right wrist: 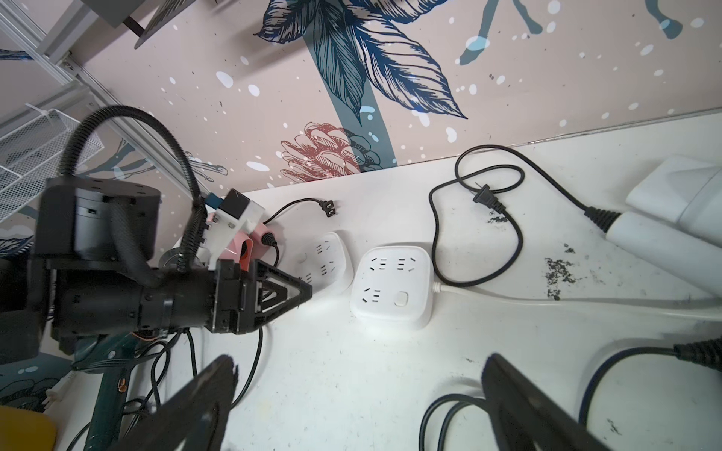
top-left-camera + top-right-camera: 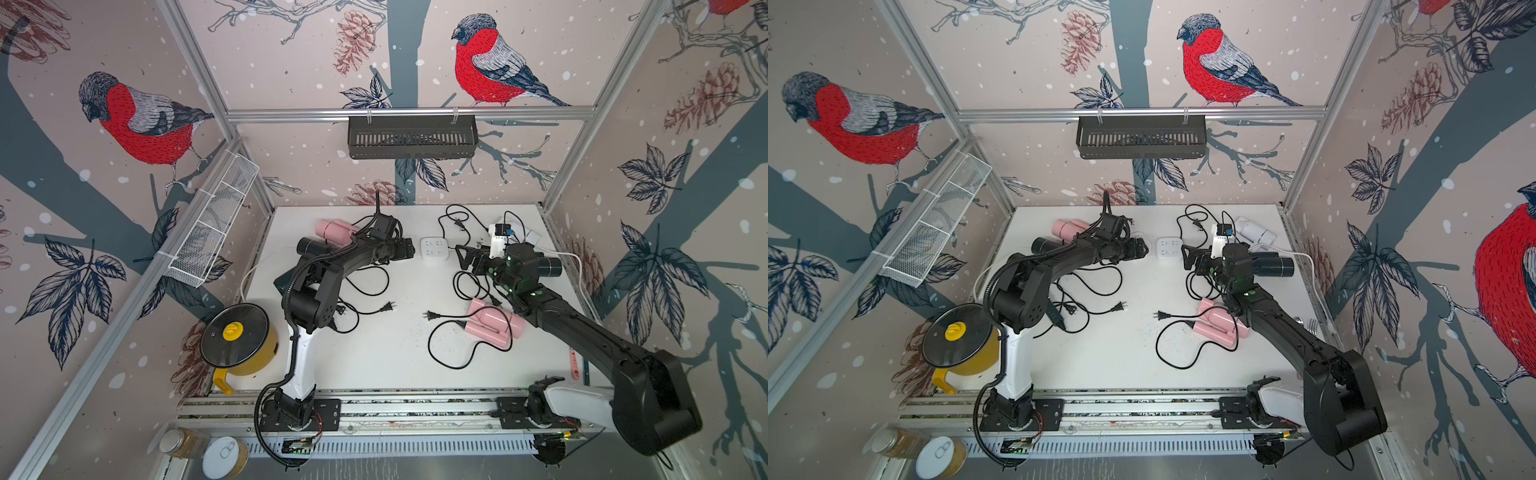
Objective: Charge the blow dryers
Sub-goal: Adjust the socket at the center of the board, then move the socket to the center of the board.
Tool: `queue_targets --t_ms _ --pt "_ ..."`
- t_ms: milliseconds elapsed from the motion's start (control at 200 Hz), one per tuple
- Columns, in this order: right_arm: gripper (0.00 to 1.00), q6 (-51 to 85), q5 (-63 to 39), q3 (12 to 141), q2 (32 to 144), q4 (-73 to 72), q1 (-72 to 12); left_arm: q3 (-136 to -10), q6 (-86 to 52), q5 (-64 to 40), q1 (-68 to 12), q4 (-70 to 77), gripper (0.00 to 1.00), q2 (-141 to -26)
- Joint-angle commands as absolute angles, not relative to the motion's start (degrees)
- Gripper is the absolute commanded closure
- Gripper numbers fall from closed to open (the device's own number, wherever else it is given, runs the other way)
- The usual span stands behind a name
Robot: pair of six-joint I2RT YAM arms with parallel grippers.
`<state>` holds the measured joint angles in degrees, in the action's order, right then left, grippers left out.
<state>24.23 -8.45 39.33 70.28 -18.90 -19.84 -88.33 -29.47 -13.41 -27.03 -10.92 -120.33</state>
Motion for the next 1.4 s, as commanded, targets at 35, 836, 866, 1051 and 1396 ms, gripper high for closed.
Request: queue_targets --t_ms 35,836,866,1051,1396 --pt "0.04 24.4 -8.7 39.3 70.5 -19.1 -20.6 -88.3 -26.6 -11.6 -27.1 -9.0 0.15 -116.0" --pt "0.26 23.6 -4.0 69.9 106.8 -17.2 -30.8 -45.5 -33.2 -9.8 -19.6 4.9 0.18 -75.9" --pt "0.26 23.8 -3.5 71.5 108.5 -16.8 -31.0 -44.5 -33.8 -9.3 -19.6 5.1 0.17 -74.6" --pt "0.27 24.0 -1.2 79.6 116.7 -15.4 -31.4 -38.8 -35.2 -8.1 -19.6 6.2 0.17 -67.5" --pt "0.29 22.2 -0.1 95.0 129.0 -10.0 -31.4 -34.9 -34.7 -8.3 -19.6 7.0 0.12 -61.4"
